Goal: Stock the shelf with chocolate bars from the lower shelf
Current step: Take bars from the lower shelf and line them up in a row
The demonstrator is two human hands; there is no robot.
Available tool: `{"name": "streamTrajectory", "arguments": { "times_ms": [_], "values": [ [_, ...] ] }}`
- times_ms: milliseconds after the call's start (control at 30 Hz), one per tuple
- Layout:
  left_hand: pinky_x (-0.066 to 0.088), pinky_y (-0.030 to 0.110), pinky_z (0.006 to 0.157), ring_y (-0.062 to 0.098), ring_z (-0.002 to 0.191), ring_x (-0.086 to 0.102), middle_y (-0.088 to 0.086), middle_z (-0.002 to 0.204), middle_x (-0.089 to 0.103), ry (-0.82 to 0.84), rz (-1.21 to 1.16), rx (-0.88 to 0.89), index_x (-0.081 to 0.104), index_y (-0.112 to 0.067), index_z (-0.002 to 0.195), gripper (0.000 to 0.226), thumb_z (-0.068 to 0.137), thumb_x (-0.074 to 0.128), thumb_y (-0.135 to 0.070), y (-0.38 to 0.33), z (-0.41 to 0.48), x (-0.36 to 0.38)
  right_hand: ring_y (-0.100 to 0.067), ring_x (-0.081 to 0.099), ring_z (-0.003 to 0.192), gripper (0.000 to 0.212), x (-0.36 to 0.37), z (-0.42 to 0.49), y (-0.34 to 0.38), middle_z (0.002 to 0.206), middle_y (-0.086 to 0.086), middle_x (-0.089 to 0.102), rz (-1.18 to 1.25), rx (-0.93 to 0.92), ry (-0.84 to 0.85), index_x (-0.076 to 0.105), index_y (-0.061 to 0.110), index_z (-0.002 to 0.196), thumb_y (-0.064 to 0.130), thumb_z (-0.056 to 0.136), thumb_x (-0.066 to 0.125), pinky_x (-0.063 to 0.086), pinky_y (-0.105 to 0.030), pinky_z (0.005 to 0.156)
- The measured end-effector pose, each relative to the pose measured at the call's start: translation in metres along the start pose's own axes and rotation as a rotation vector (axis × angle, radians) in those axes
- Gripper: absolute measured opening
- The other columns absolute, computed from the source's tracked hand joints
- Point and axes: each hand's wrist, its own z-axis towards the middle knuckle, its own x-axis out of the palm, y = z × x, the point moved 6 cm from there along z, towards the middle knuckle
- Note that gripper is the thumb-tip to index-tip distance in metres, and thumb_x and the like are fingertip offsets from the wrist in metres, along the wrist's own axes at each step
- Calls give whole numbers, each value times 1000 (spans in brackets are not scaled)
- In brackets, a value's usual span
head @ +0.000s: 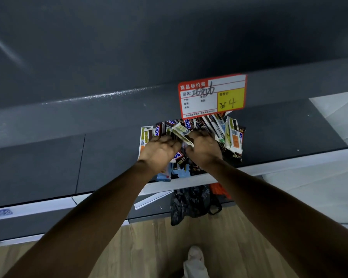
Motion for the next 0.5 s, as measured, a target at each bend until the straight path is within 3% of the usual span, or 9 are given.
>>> {"name": "streamTrajectory", "arguments": {
  "times_ms": [67, 133, 200, 267, 367, 500],
  "values": [
    [32, 30, 99, 21, 122, 44, 2, 129, 52, -27, -29, -17, 38, -18, 131, 40, 92, 46, -18, -3, -8, -9, -30, 43, 117, 37, -13, -11, 0, 120, -13, 53, 31, -8, -49, 55, 13, 118, 32, 87, 53, 38, -34, 94],
    [39, 31, 94, 22, 113, 54, 4, 120, 60, -82, -40, -13, 49, -15, 123, 41, 83, 58, -15, -6, -18, -24, -31, 44, 116, 38, -28, -23, 2, 121, -14, 53, 55, -24, -100, 56, 12, 120, 30, 87, 52, 38, -34, 94],
    [49, 27, 74, 21, 80, 66, 4, 89, 70, -186, -75, 6, 65, -13, 97, 41, 59, 81, -15, -6, -30, -41, -32, 46, 113, 37, -42, -36, 7, 118, -15, 53, 63, -35, -152, 59, 11, 119, 30, 86, 53, 40, -35, 91],
    [50, 22, 59, 20, 57, 64, 0, 69, 67, -239, -105, -7, 68, -16, 78, 43, 41, 89, -21, -4, -44, -54, -35, 50, 105, 39, -54, -49, 14, 110, -17, 57, 61, -44, -198, 63, 9, 110, 35, 85, 49, 45, -37, 85],
    [48, 20, 52, 19, 51, 62, -2, 67, 66, -302, -144, -49, 70, -18, 78, 47, 39, 90, -36, 1, -69, -68, -36, 54, 94, 52, -72, -71, 28, 97, -18, 59, 93, -64, -265, 65, 6, 98, 44, 78, 35, 51, -38, 74],
    [51, 27, 52, 27, 52, 60, 5, 73, 64, -354, -310, -107, 70, -14, 87, 46, 50, 89, -31, 12, -104, -88, -36, 56, 83, 41, -100, -103, 49, 87, -17, 59, 87, -119, -401, 64, 6, 88, 37, 77, 40, 48, -35, 64]
  ]
}}
